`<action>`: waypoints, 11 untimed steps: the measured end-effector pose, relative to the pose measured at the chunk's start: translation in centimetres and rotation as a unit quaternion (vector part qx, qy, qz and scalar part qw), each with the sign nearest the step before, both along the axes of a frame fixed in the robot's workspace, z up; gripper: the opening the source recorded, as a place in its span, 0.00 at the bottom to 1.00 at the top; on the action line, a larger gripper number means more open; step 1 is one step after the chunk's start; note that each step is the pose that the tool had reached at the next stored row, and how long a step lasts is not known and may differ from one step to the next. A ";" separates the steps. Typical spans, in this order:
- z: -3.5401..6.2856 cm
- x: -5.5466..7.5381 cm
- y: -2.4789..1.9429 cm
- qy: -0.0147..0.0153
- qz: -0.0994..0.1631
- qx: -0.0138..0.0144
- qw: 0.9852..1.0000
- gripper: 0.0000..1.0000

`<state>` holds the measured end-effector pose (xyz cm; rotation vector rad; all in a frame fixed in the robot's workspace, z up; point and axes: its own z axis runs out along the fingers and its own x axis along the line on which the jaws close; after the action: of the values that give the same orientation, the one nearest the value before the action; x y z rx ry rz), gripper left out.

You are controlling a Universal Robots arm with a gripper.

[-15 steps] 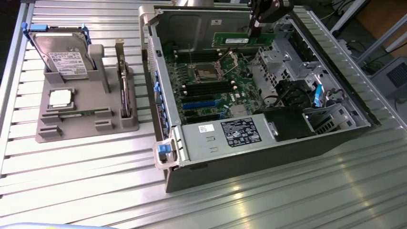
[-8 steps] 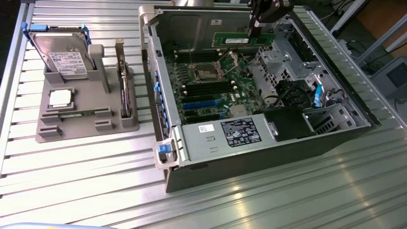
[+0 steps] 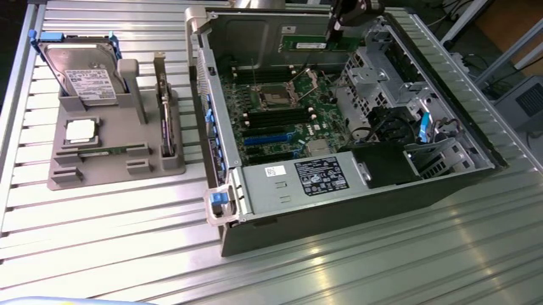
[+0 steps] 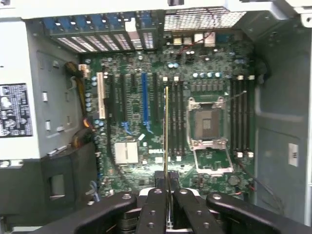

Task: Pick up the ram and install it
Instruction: 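Insert the ram into the slot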

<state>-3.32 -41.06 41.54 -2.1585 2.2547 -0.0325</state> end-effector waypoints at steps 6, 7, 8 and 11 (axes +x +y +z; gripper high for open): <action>-0.07 0.0 0.00 0.034 0.000 0.008 0.999 0.12; -0.08 0.0 0.00 0.034 0.000 0.008 0.999 0.12; -0.09 0.2 0.00 0.034 0.000 0.008 0.999 0.12; -0.13 0.6 0.00 0.034 0.000 0.008 0.999 0.12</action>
<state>-2.70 -41.06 41.40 -2.1841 2.2830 0.0601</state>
